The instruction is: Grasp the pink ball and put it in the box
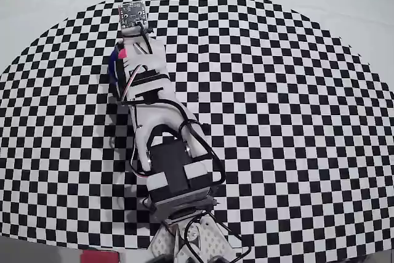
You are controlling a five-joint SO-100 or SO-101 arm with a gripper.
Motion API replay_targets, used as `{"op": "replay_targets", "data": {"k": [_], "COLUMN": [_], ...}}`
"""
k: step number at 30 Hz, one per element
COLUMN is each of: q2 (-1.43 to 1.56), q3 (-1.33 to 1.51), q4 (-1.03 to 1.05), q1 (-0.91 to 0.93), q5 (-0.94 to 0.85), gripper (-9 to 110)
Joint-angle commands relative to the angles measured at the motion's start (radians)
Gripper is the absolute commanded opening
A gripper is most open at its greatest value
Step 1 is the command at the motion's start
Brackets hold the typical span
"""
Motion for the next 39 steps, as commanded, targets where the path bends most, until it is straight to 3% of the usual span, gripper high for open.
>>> {"op": "replay_targets", "data": {"k": [1, 39], "q2": [0.021, -0.041], "q3": [0.000, 0.026], "q4": [-0.025, -0.035], "q1": [-0.002, 0.000], "q5": [-0.006, -0.006], "gripper": [0, 0]}}
